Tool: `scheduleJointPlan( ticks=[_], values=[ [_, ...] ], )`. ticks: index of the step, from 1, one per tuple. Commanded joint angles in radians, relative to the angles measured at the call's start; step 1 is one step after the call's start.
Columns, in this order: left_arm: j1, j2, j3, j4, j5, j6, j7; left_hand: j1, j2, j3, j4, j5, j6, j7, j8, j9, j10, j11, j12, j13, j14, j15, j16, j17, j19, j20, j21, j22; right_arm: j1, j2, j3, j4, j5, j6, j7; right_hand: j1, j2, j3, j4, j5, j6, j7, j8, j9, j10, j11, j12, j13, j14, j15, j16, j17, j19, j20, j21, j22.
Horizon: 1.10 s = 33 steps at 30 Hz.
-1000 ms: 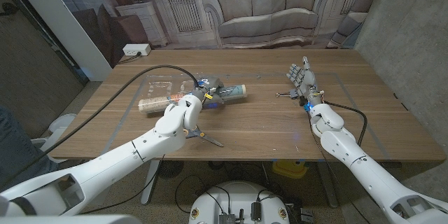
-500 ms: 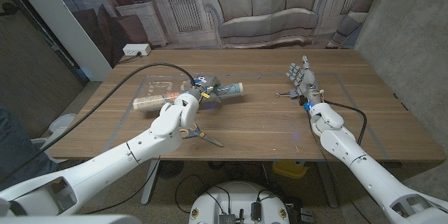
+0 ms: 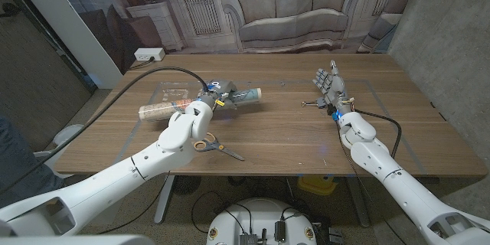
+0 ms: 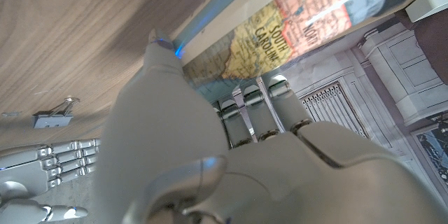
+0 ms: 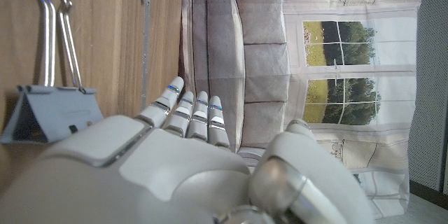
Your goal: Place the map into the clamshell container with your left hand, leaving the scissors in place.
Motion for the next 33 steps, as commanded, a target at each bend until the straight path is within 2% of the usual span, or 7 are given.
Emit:
scheduleJointPlan(
  ticks=[1,11,16,33],
  values=[
    [0.039,0.028,-0.045,-0.024,-0.013,0.000,0.033,0.007,0.000,0.004,0.002,-0.008,0.005,0.002,-0.001,0.005,0.004,0.002,-0.004,0.003,0.001,-0.128,-0.003,0.006,-0.007,-0.023,0.003,0.004,-0.014,-0.001,0.001,-0.017,-0.004,0.009,-0.006,0.002,0.007,-0.001,-0.006,-0.005,0.007,0.003,-0.002,0.005,0.010,-0.001,-0.002,0.005,0.007,0.001,-0.005,0.003,0.007,-0.002,-0.003,0.002],
    [0.083,0.065,-0.091,-0.072,-0.016,0.016,0.057,0.007,0.000,0.007,0.007,-0.013,0.006,0.000,-0.004,0.005,0.005,0.001,-0.007,0.005,-0.001,-0.127,-0.006,0.008,-0.011,-0.023,0.003,0.004,-0.014,-0.005,-0.004,-0.026,-0.006,-0.003,-0.007,0.003,0.007,-0.001,-0.007,-0.005,0.008,0.003,-0.001,0.005,0.009,0.001,-0.002,0.005,0.009,0.002,-0.004,0.003,0.008,-0.002,-0.005,0.002],
    [0.109,0.078,-0.117,-0.061,-0.028,-0.016,0.129,0.008,0.000,0.009,0.009,-0.017,0.011,-0.003,-0.005,0.006,0.009,-0.003,-0.007,0.007,0.005,-0.131,-0.005,0.010,-0.011,-0.024,0.005,0.005,-0.007,-0.003,-0.009,-0.020,-0.007,-0.005,-0.003,0.004,0.008,0.000,-0.008,-0.005,0.008,0.004,-0.001,0.005,0.011,0.002,-0.002,0.005,0.009,0.003,-0.004,0.003,0.009,-0.003,-0.007,0.002],
    [0.107,0.109,-0.150,-0.047,-0.021,-0.021,0.137,0.007,-0.001,0.012,0.017,-0.026,0.023,-0.011,-0.006,0.006,0.020,-0.008,-0.009,0.011,0.012,-0.134,-0.007,0.015,-0.015,-0.026,0.007,0.005,0.001,0.005,-0.012,0.001,0.002,-0.013,0.005,0.006,0.009,0.000,-0.009,-0.005,0.008,0.004,-0.001,0.005,0.012,0.004,-0.002,0.005,0.010,0.004,-0.004,0.003,0.010,-0.001,-0.011,0.003]
  ],
)
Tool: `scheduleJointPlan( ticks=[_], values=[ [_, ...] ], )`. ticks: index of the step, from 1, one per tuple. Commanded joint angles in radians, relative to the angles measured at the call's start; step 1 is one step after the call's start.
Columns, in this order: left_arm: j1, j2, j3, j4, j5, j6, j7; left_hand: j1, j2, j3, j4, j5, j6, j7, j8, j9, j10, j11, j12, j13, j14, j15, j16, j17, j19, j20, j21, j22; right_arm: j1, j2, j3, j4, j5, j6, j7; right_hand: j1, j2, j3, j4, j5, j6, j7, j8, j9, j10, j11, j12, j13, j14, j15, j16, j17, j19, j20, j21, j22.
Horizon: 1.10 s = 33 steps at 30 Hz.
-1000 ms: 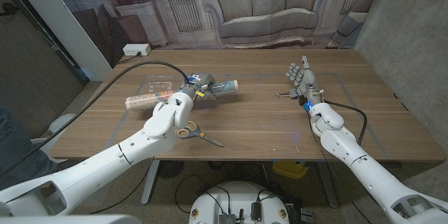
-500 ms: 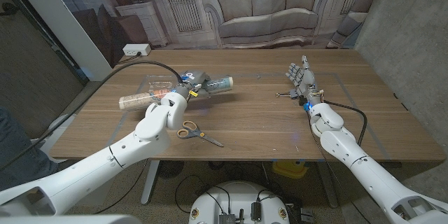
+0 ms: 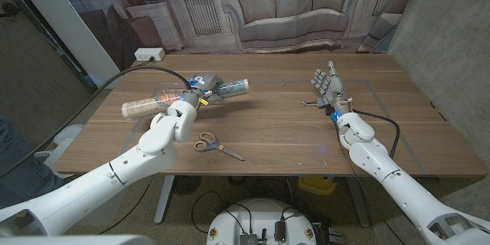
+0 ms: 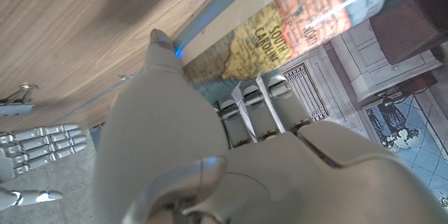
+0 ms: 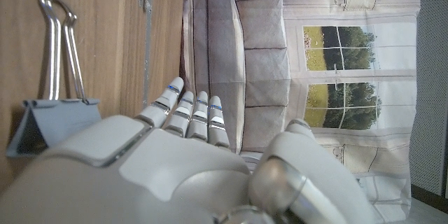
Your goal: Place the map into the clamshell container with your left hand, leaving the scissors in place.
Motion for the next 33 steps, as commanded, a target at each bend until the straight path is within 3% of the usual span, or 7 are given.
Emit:
scheduleJointPlan(
  ticks=[1,22,33],
  values=[
    [0.007,0.025,-0.028,0.013,0.003,-0.010,0.024,0.007,-0.001,0.000,0.006,-0.004,0.018,-0.003,0.003,0.001,0.012,0.003,-0.002,0.003,0.014,-0.135,-0.002,0.006,-0.005,-0.025,0.008,0.005,0.006,0.004,-0.002,0.014,0.008,-0.007,0.006,0.004,0.007,0.002,-0.007,-0.005,0.008,0.004,-0.002,0.005,0.012,0.004,-0.001,0.005,0.010,0.003,-0.004,0.003,0.010,-0.002,-0.001,0.003],
    [0.041,0.049,-0.083,0.058,-0.043,-0.045,0.134,0.015,0.002,0.011,0.013,-0.014,0.046,0.001,0.007,0.001,0.039,0.006,-0.001,0.008,0.042,-0.137,0.002,0.012,0.007,-0.035,0.020,0.007,0.031,0.013,-0.012,0.035,0.007,-0.021,0.015,0.004,0.009,0.002,-0.008,-0.005,0.008,0.003,-0.002,0.005,0.011,0.003,-0.002,0.005,0.010,0.005,-0.004,0.003,0.013,-0.002,-0.007,0.003],
    [0.028,0.057,-0.089,0.106,-0.060,-0.069,0.175,0.015,0.001,0.015,0.017,-0.019,0.058,-0.001,0.008,0.000,0.047,0.012,-0.002,0.011,0.050,-0.137,0.002,0.014,0.007,-0.036,0.024,0.007,0.038,0.020,-0.015,0.045,0.007,-0.024,0.012,0.005,0.011,0.002,-0.009,-0.006,0.008,0.004,-0.002,0.005,0.011,0.003,-0.002,0.005,0.010,0.003,-0.004,0.003,0.014,-0.002,-0.010,0.003]
  ],
)
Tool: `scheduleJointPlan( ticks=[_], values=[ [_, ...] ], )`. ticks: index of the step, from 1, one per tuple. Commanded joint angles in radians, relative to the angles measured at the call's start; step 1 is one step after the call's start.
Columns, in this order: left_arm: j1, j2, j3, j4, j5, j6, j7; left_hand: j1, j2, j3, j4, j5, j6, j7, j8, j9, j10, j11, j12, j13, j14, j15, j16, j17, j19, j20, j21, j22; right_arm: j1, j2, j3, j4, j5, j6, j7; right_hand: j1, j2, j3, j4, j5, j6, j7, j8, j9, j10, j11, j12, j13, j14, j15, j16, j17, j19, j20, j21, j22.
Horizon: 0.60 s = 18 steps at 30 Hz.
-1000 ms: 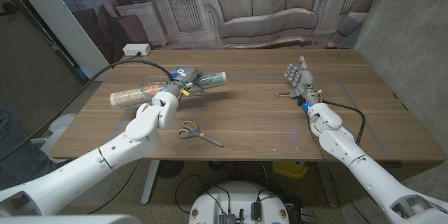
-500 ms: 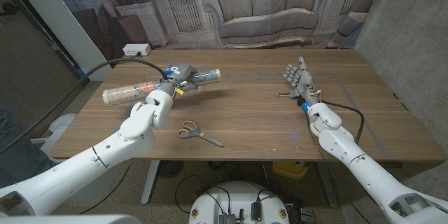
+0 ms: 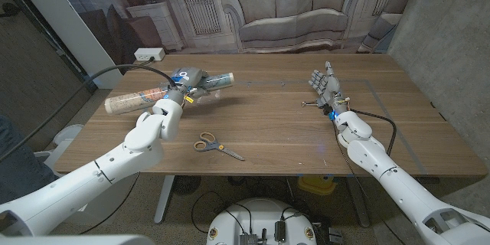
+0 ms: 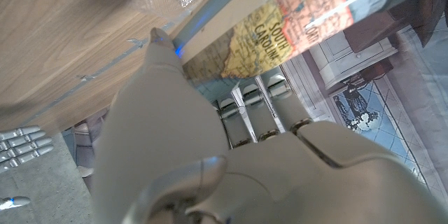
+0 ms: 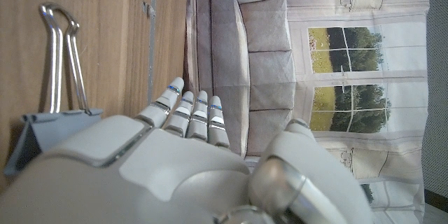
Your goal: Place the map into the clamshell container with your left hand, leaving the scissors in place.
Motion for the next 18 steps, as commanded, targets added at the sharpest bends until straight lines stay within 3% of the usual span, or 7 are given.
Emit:
scheduleJointPlan(
  ticks=[1,18],
  values=[
    [-0.014,0.013,-0.012,0.059,-0.019,-0.028,0.046,0.010,0.004,0.004,0.006,-0.005,0.014,-0.002,0.008,0.005,0.012,0.003,-0.003,0.002,0.013,-0.126,0.002,0.005,0.006,-0.039,0.005,0.001,0.009,0.008,-0.004,0.013,-0.001,-0.006,-0.002,0.001,0.007,0.002,-0.009,-0.001,0.009,0.003,-0.001,0.005,0.006,-0.002,-0.002,0.005,0.010,0.003,-0.004,0.003,0.010,0.001,-0.003,0.003],
    [-0.074,0.022,0.012,0.128,0.002,-0.077,0.065,0.011,0.004,0.009,0.013,-0.012,0.019,-0.004,0.005,0.004,0.015,0.005,-0.008,0.006,0.017,-0.126,-0.001,0.009,-0.001,-0.038,0.008,0.002,0.007,0.015,-0.004,0.018,0.000,-0.012,-0.017,0.001,0.008,0.001,-0.010,-0.001,0.009,0.004,-0.001,0.005,0.006,-0.003,-0.002,0.005,0.010,0.004,-0.005,0.003,0.011,0.001,-0.008,0.003]
  ],
)
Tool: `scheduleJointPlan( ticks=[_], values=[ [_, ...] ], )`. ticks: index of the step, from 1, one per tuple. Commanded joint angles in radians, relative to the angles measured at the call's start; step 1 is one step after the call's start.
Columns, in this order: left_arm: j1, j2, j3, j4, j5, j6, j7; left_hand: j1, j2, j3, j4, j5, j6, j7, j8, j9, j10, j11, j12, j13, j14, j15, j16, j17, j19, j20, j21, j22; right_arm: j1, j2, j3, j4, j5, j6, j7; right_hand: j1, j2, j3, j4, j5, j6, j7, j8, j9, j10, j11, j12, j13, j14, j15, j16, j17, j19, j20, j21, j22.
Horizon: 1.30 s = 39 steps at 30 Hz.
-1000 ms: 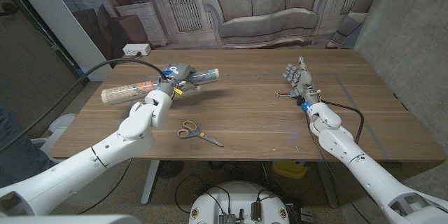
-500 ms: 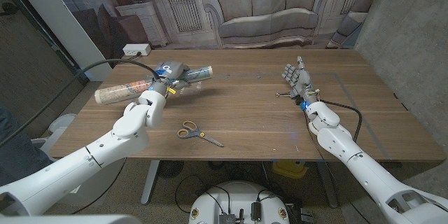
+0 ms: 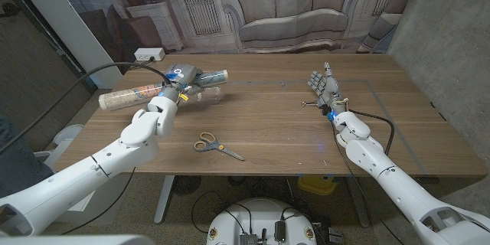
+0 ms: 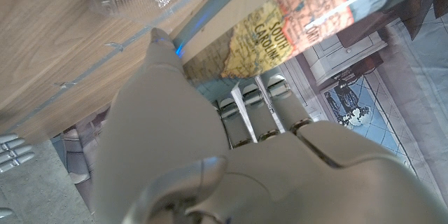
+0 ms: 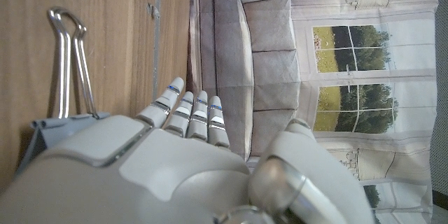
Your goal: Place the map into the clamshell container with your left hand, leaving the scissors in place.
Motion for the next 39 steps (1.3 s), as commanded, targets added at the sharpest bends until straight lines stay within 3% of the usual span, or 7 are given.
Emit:
scheduleJointPlan(
  ticks=[1,39],
  values=[
    [-0.053,0.010,0.019,0.071,0.014,-0.037,0.022,0.008,0.001,0.001,0.005,-0.001,0.013,0.000,0.005,0.005,0.011,0.000,-0.001,0.006,0.011,-0.123,-0.001,0.005,-0.001,-0.038,0.008,0.002,0.000,0.004,0.000,0.003,-0.001,-0.007,-0.015,0.002,0.008,0.005,-0.006,0.002,0.009,0.004,-0.002,0.005,0.006,-0.003,-0.002,0.005,0.010,0.005,0.001,0.003,0.012,0.001,-0.001,0.003],
    [-0.203,-0.041,0.093,0.292,0.028,-0.209,0.088,0.005,-0.006,0.006,0.018,-0.012,0.036,-0.009,0.004,0.003,0.032,-0.010,-0.009,0.013,0.021,-0.123,-0.007,0.012,-0.008,-0.042,0.017,0.001,-0.009,0.005,-0.005,-0.035,-0.022,-0.024,-0.074,0.003,0.010,0.004,-0.009,0.001,0.009,0.005,-0.002,0.005,0.007,-0.002,-0.002,0.005,0.009,0.003,0.000,0.003,0.015,0.002,-0.010,0.004]
  ],
)
